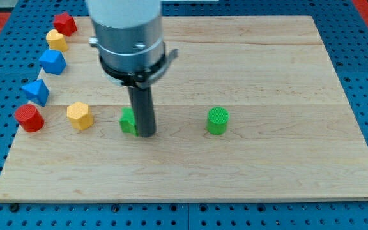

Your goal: Move the green circle towards the green star

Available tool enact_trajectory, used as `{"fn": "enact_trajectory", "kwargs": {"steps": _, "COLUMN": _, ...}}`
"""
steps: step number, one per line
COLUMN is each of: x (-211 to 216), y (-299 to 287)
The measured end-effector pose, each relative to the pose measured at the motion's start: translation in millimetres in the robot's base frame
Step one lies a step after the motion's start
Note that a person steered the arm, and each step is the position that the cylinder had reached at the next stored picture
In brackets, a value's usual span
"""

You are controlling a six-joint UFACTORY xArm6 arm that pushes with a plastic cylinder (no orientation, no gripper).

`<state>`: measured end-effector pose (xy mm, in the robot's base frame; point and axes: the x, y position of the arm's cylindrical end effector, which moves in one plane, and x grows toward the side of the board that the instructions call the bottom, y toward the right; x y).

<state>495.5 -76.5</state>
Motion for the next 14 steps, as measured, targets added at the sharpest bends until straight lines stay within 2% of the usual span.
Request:
{"fn": "enact_trajectory", "kwargs": {"steps": 1, "x": -15.4, "y": 17.8}}
{"fn": "enact_trajectory", "kwargs": {"steps": 2, "x": -43.0, "y": 69.9}}
{"fn": "enact_trajectory", "kwargs": {"steps": 3, "x": -63.3, "y": 165.4}}
{"fn": "enact_trajectory", "kwargs": {"steps": 4, "x": -32.1, "y": 226.0}}
{"fn": "enact_trajectory", "kwargs": {"steps": 5, "x": 13.4, "y": 165.9}}
{"fn": "enact_trajectory", "kwargs": {"steps": 6, "x": -1.3, "y": 113.5}}
{"fn": "enact_trajectory", "kwargs": {"steps": 7, "x": -12.8, "y": 119.0}}
{"fn": "enact_trajectory", "kwargs": {"steps": 8, "x": -49.6, "y": 157.8}}
{"fn": "enact_trajectory", "kwargs": {"steps": 9, "x": -37.7, "y": 117.4}}
{"fn": "enact_trajectory", "kwargs": {"steps": 10, "x": -7.9, "y": 75.5}}
{"fn": "enact_trajectory", "kwargs": {"steps": 11, "x": -16.2, "y": 89.8}}
{"fn": "enact_trajectory", "kwargs": {"steps": 12, "x": -59.7, "y": 115.7}}
{"fn": "enact_trajectory", "kwargs": {"steps": 14, "x": -33.1, "y": 59.8}}
